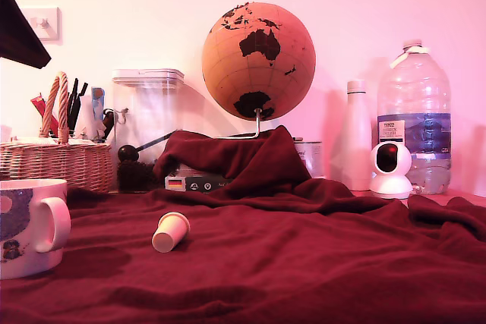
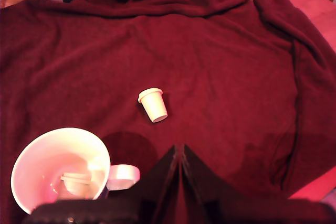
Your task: Pick up the coffee capsules on the table and drop them inside the coffee cup
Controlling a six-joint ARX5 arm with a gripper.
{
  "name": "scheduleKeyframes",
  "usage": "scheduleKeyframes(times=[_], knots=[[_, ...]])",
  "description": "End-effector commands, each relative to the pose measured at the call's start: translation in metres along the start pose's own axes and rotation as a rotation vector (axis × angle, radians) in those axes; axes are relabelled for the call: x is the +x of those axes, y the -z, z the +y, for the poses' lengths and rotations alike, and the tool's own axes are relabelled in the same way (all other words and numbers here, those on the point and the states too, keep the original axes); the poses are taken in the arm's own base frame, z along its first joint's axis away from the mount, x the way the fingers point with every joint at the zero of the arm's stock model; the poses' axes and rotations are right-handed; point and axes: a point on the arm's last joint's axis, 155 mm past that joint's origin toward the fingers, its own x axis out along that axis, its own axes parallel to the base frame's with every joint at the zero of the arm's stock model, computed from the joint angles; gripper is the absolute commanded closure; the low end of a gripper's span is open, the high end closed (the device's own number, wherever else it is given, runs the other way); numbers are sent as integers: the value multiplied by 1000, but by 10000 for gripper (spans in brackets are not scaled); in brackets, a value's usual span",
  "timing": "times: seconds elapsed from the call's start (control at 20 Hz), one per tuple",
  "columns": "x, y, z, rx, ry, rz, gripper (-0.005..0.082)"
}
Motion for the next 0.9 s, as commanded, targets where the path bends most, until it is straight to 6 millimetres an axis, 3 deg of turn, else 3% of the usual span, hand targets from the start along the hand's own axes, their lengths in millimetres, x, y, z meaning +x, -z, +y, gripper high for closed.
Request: scheduleKeyframes(times=[0.0, 0.15, 0.2, 0.25, 0.35, 0.4, 0.45, 0.85], knots=[[2, 4, -1, -2, 8, 5, 793], [2, 5, -5, -2, 32, 10, 789], [2, 6, -10, -1, 56, 12, 747], [2, 6, -15, 2, 79, 15, 646], [2, 7, -20, 2, 99, 17, 329], [2, 6, -21, -5, 102, 16, 225], [2, 6, -22, -18, 101, 15, 189], [2, -23, -14, -60, 41, -105, 188]])
